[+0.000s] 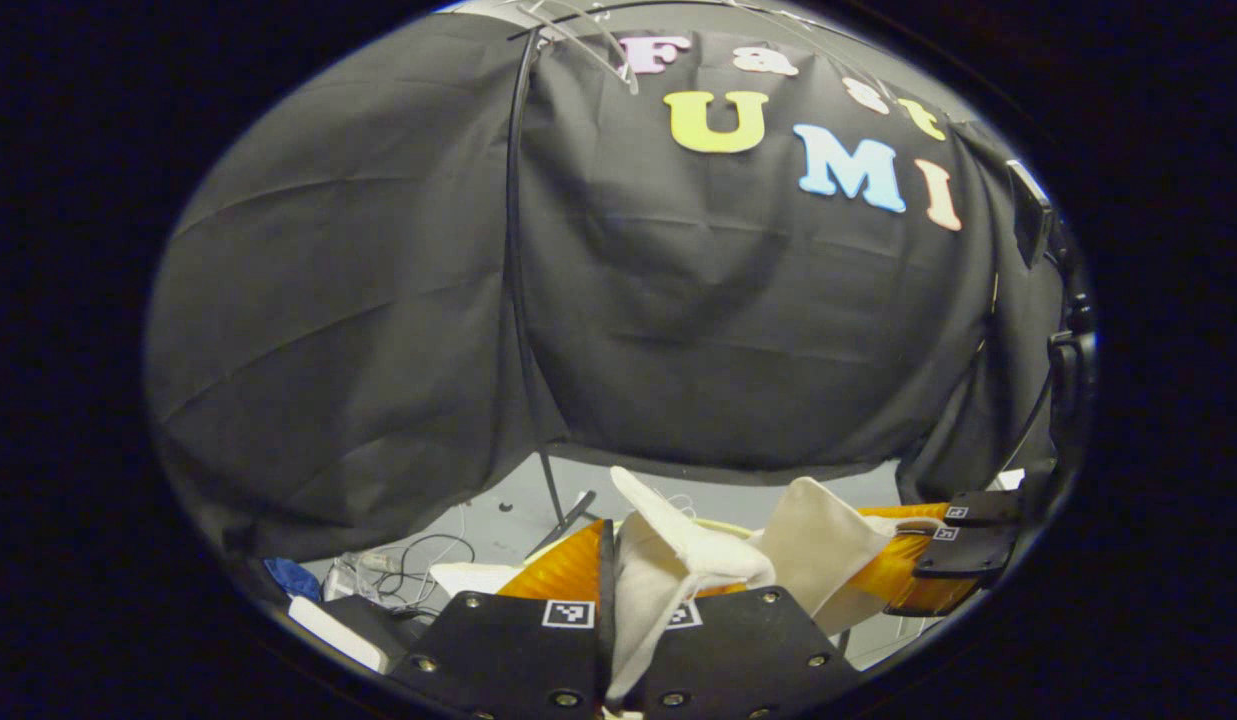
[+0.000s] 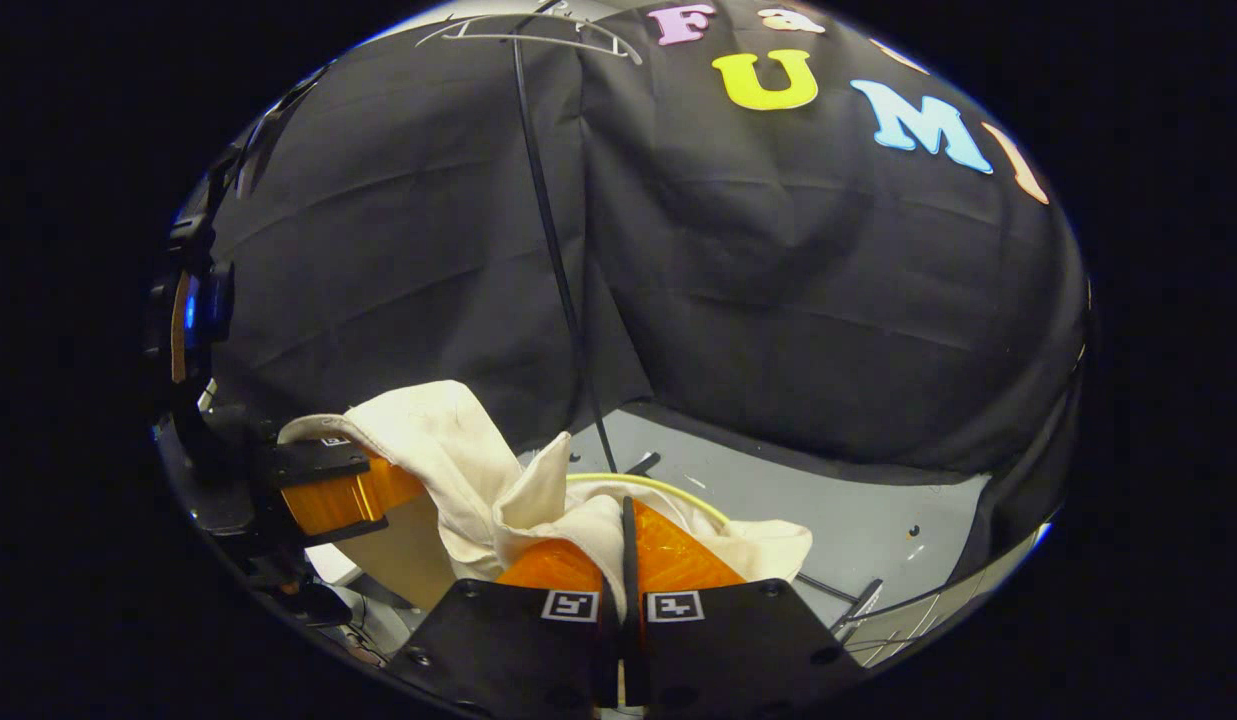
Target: Grasp the clothes on the hanger with both hands and then place them into the laundry hamper below.
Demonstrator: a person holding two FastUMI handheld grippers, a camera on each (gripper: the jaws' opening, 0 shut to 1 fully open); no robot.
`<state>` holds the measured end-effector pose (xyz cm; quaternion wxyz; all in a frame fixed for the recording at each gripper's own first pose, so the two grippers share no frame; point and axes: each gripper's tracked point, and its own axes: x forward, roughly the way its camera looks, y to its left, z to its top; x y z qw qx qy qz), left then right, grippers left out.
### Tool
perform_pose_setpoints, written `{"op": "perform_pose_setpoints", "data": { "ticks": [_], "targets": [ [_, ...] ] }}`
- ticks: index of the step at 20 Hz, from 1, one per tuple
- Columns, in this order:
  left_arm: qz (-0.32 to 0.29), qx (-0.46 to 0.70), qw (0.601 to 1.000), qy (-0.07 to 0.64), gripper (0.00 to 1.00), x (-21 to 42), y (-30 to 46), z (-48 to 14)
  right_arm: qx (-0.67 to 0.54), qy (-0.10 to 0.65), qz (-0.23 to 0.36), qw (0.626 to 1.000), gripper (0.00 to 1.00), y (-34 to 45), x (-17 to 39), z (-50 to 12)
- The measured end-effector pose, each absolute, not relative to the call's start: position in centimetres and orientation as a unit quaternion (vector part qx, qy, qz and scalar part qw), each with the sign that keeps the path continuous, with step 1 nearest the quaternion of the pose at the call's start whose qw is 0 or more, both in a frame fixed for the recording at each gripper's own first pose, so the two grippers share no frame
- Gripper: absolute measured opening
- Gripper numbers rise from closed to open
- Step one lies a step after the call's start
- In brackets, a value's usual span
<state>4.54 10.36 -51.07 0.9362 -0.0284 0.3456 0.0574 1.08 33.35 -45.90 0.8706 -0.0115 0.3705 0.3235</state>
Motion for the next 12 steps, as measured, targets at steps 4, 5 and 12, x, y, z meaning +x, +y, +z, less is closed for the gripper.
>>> {"op": "perform_pose_setpoints", "data": {
  "ticks": [4,5,12],
  "targets": [
    [0.065,-0.026,0.918,0.39,0.03,3.2,11.1,-57.3,-0.035,0.407,0.316,0.856,0.04,33.4,0.3,-51.6],
    [0.066,-0.025,0.914,0.4,0.03,2.7,11.0,-58.4,-0.041,0.416,0.315,0.852,0.0,33.4,0.1,-53.1],
    [0.07,-0.032,0.881,0.467,0.07,0.6,9.9,-64.4,-0.073,0.461,0.304,0.83,0.09,32.9,-0.7,-58.4]
  ]
}}
